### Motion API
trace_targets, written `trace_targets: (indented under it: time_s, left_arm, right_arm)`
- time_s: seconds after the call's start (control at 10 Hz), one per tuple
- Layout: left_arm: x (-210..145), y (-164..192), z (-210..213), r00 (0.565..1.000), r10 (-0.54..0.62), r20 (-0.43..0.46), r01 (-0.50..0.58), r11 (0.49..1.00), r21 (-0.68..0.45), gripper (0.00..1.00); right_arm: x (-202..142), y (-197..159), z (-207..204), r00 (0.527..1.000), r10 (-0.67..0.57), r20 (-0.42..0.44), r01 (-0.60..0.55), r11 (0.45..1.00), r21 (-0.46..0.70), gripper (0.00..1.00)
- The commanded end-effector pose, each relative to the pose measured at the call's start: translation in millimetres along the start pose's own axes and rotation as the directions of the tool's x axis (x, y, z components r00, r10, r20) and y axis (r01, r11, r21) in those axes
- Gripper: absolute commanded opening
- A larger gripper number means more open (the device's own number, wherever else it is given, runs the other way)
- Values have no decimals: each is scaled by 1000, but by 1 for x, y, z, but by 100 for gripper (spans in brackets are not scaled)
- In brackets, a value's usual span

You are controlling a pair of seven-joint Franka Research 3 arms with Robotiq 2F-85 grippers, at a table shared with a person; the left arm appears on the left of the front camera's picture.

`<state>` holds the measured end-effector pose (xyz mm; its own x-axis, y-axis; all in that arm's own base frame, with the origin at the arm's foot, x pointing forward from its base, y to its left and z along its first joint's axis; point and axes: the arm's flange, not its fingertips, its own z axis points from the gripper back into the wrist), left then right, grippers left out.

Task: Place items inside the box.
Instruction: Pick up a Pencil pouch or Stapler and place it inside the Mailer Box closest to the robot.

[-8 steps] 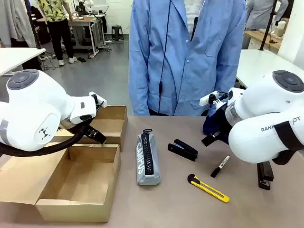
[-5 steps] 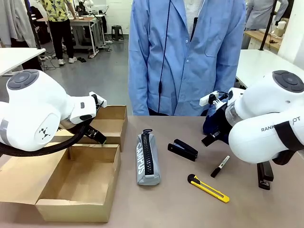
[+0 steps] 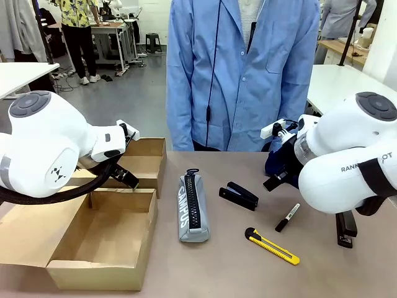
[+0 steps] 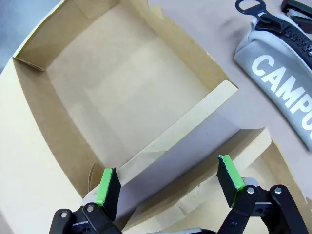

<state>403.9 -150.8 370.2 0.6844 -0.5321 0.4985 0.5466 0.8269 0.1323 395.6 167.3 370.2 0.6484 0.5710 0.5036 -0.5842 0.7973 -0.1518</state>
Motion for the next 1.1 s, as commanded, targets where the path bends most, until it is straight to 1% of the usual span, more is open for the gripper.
trace_targets:
  time_s: [0.0,0.9,1.0]
  left_arm:
    - [0,0,0,1000,0,0,0,1000,0,100]
    - [0,0,0,1000,0,0,0,1000,0,100]
    - [0,0,0,1000,0,0,0,1000,0,100]
  right_arm:
    - [0,0,0,1000,-1,0,1,1000,0,100]
    - [0,0,0,1000,0,0,0,1000,0,100]
    - [4,-4,13,1000,-8,-1,8,999,36,100]
